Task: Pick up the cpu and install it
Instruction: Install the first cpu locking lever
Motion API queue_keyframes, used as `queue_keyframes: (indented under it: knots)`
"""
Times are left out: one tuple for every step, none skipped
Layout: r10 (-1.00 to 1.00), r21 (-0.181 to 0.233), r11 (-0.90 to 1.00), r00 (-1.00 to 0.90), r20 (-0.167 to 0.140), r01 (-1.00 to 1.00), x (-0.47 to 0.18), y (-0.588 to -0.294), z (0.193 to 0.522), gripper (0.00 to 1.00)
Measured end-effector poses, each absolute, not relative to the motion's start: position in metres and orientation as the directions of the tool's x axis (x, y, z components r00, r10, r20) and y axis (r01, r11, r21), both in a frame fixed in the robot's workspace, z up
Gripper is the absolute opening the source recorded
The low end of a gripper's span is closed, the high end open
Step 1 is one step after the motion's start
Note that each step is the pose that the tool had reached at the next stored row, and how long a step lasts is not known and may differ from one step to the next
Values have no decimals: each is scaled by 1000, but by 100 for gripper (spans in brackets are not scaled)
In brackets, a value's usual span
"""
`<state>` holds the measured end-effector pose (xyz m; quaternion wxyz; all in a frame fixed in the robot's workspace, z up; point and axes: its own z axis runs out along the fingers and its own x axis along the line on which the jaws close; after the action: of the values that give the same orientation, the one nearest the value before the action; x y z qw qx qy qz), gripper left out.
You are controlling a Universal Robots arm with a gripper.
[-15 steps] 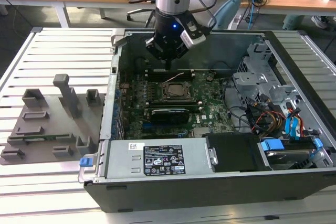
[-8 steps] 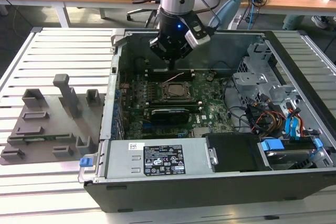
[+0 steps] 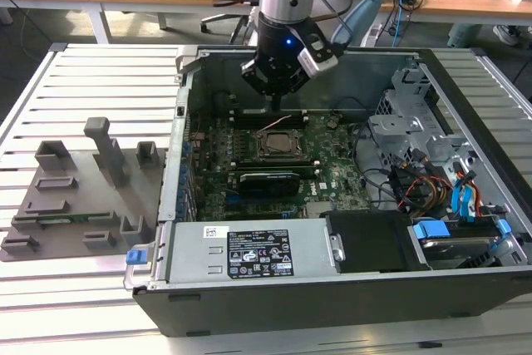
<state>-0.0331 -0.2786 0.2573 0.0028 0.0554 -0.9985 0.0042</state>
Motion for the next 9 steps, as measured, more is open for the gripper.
queue_keyframes:
  knots:
    - [-110,-8,994,-994,6,-111,-33,-279,257,11]
    - [-110,-8,994,-994,6,-111,-32,-279,257,11]
    - [-110,-8,994,-994,6,-111,-32,-279,257,11]
    - [-110,-8,994,-994,6,-110,-31,-279,256,11]
    - [-110,-8,994,-994,6,-110,-31,-279,256,11]
    - [-110,-8,994,-994,7,-110,-31,-279,255,11]
    - [-110,-8,994,-994,7,-110,-31,-279,253,11]
    - [-110,-8,994,-994,7,-110,-31,-279,252,11]
    - [-110,-8,994,-994,7,-110,-31,-279,250,11]
